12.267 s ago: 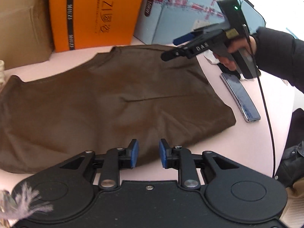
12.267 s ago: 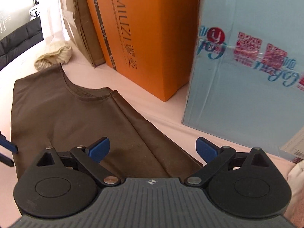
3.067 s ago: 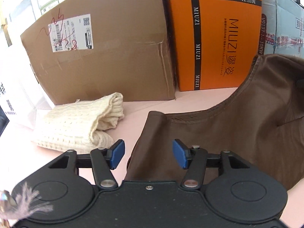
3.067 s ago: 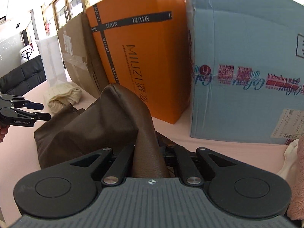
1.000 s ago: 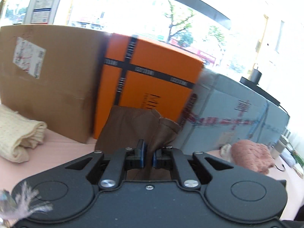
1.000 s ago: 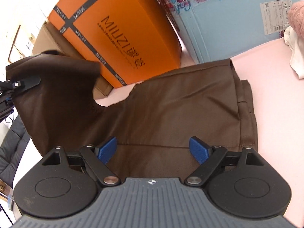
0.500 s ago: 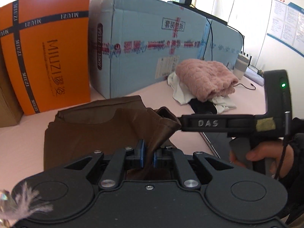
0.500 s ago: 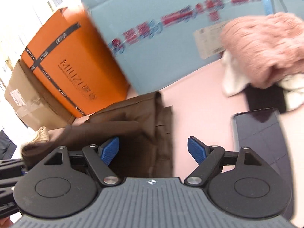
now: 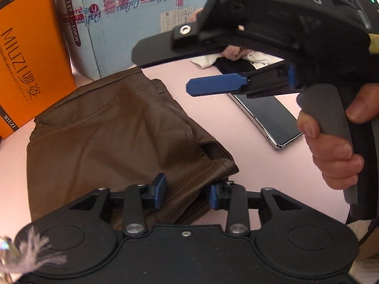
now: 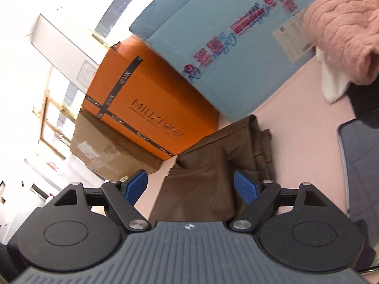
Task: Fold clothes
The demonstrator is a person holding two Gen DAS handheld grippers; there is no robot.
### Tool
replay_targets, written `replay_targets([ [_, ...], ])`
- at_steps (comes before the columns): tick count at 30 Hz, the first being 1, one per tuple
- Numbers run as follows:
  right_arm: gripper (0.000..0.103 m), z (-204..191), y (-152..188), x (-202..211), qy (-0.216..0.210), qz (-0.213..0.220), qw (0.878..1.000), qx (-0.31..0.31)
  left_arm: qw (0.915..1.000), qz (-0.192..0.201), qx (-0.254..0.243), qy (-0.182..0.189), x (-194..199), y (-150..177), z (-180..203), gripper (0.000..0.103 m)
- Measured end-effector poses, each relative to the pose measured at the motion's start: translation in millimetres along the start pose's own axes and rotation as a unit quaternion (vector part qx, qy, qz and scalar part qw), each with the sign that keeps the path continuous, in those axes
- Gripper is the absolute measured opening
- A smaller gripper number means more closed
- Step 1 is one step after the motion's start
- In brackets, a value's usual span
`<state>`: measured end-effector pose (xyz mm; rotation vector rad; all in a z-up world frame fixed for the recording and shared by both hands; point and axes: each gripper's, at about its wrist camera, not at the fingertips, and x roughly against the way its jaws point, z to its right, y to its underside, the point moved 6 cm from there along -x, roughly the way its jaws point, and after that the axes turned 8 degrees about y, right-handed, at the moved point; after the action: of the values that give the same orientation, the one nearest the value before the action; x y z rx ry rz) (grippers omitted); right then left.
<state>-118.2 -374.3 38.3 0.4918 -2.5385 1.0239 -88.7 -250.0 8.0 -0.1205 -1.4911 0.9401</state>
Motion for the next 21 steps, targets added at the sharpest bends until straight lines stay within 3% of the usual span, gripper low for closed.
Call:
replay_targets([
  [1, 0.079, -1.4, 0.5, -3.1, -0.009, -0.007, 1.000, -0.002, 1.0000, 0.000, 0.006, 0.004, 7.8, -0.3, 0.0, 0.060],
  [4, 0.079, -0.9, 3.5, -12.5, -0.031, -0.031, 0.999, -0.013, 0.9995, 0.018, 0.009, -0.023, 34.0, 3.4, -1.3, 0.074],
  [7, 0.079, 7.0, 11.3, -23.9, -0.037, -0.061, 0.997, -0.026, 0.9962, 0.027, 0.024, -0.078, 52.2, 10.7, -13.0, 0.083],
  [9, 0.079, 13.8, 17.9, -30.2, -0.026, -0.082, 0.996, -0.023, 0.9907, 0.034, 0.060, -0.117, 58.9, 14.2, -30.1, 0.084],
  [13, 0.076, 23.0, 27.8, -36.9, -0.022, -0.093, 0.995, 0.002, 0.9735, 0.054, 0.142, -0.171, 65.4, 18.8, -63.1, 0.085],
  [17, 0.076, 22.1, 31.6, -32.8, -0.028, -0.082, 0.996, 0.025, 0.9532, 0.067, 0.230, -0.185, 61.2, 17.3, -96.3, 0.085],
  [21, 0.086, 9.6, 18.3, -10.2, -0.015, -0.060, 0.997, 0.051, 0.9319, 0.081, 0.306, -0.177, 57.9, 16.9, -123.9, 0.085],
])
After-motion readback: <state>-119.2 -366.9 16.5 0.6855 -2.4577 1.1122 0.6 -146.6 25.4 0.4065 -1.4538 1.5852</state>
